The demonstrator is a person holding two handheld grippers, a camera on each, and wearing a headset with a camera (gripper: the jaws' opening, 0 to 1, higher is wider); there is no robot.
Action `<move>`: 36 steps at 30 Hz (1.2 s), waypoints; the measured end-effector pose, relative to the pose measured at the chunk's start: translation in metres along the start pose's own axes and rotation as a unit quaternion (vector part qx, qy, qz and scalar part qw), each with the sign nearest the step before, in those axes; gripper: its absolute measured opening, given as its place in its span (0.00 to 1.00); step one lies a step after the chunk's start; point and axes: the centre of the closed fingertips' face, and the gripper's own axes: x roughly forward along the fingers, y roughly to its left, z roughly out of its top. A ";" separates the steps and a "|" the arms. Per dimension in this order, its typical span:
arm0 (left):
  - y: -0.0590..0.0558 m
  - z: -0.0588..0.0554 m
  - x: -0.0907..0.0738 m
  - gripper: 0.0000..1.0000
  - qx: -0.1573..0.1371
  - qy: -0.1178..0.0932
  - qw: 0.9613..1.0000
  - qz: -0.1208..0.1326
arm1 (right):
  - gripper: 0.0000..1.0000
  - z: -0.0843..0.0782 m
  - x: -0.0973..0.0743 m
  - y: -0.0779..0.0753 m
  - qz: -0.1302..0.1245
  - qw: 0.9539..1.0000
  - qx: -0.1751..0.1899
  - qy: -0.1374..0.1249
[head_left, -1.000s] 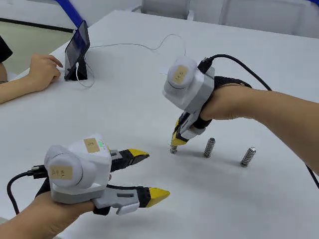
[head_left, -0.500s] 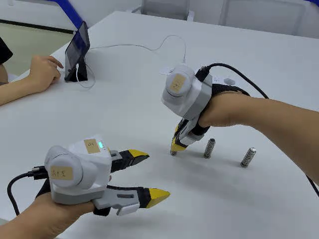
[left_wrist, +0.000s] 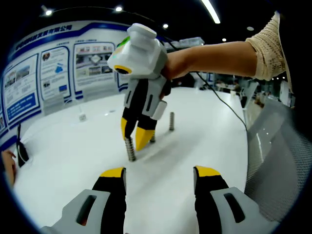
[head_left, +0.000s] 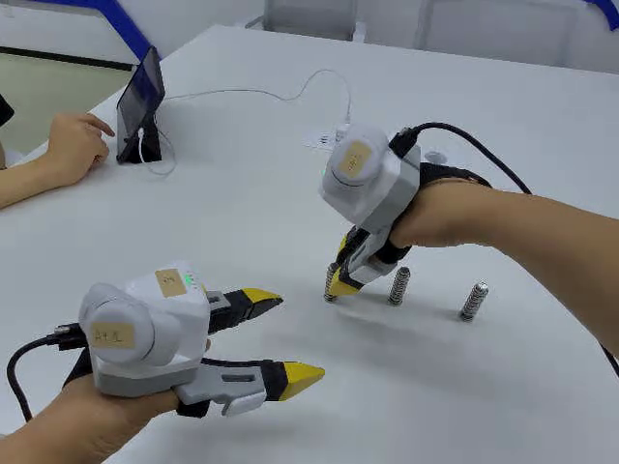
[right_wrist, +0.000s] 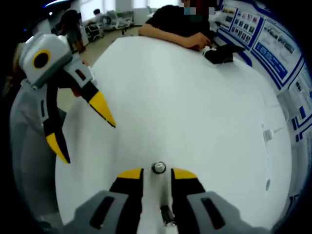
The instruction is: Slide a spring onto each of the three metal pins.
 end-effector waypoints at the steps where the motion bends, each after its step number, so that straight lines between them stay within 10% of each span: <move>1: 0.001 0.000 0.000 0.56 0.000 0.000 1.000 0.001 | 0.24 -0.001 -0.002 0.000 -0.001 1.000 0.001 -0.002; 36: 0.007 0.008 0.009 0.61 0.000 0.003 1.000 0.006 | 0.51 -0.064 -0.054 -0.016 -0.066 0.992 0.093 -0.061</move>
